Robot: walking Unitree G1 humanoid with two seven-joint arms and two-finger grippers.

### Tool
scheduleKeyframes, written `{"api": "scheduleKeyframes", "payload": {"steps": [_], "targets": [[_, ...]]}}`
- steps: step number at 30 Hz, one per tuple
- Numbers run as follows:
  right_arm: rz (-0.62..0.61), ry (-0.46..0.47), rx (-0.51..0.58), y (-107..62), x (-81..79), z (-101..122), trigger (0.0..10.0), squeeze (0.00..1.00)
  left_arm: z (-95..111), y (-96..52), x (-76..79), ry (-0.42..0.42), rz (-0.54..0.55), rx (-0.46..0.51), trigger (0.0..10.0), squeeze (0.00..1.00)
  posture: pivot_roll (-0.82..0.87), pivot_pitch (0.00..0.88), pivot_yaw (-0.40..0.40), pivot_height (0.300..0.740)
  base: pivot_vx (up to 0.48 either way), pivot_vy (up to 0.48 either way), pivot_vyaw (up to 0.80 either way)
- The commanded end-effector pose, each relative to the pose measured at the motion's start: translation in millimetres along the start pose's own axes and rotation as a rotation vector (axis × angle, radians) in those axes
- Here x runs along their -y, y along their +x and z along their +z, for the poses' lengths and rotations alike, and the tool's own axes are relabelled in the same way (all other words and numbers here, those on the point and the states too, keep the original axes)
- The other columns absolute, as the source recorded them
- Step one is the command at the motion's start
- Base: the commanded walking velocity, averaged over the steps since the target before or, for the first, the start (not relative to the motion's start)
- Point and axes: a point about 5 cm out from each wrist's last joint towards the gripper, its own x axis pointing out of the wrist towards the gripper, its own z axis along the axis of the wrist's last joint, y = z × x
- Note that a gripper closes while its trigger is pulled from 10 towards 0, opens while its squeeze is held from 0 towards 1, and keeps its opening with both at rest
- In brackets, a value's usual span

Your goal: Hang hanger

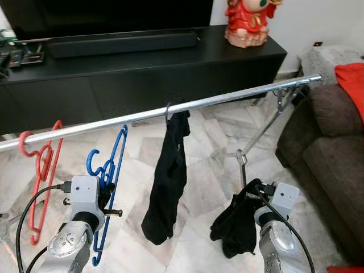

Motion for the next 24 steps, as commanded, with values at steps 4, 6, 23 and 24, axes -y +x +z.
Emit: {"api": "scheduleKeyframes", "payload": {"steps": [4,6,23,24], "targets": [[0.003,0.001,0.020,-1.5,-0.3,1.8,10.0,0.00,1.7,-3.2,0.5,0.016,0.007,0.008,10.0,0.00,0.04,0.200,-0.029,0.740,0.000,0.000,0.00],[0.003,0.003,0.020,-1.5,-0.3,1.8,10.0,0.00,1.5,-4.0,0.6,0.011,0.009,0.009,10.0,0.00,0.04,0.198,-0.030,0.740,0.000,0.000,0.00],[0.001,-0.004,0.031,5.0,2.0,4.7,10.0,0.00,-3.6,8.4,6.2,-0.005,-0.004,0.033,10.0,0.00,0.03,0.132,-0.031,0.740,0.000,0.000,0.00],[-0.006,-0.003,0.040,6.3,3.5,7.4,10.0,0.00,-3.0,10.5,6.9,-0.004,-0.009,0.035,10.0,0.00,0.02,0.126,-0.028,0.740,0.000,0.000,0.00]]}}
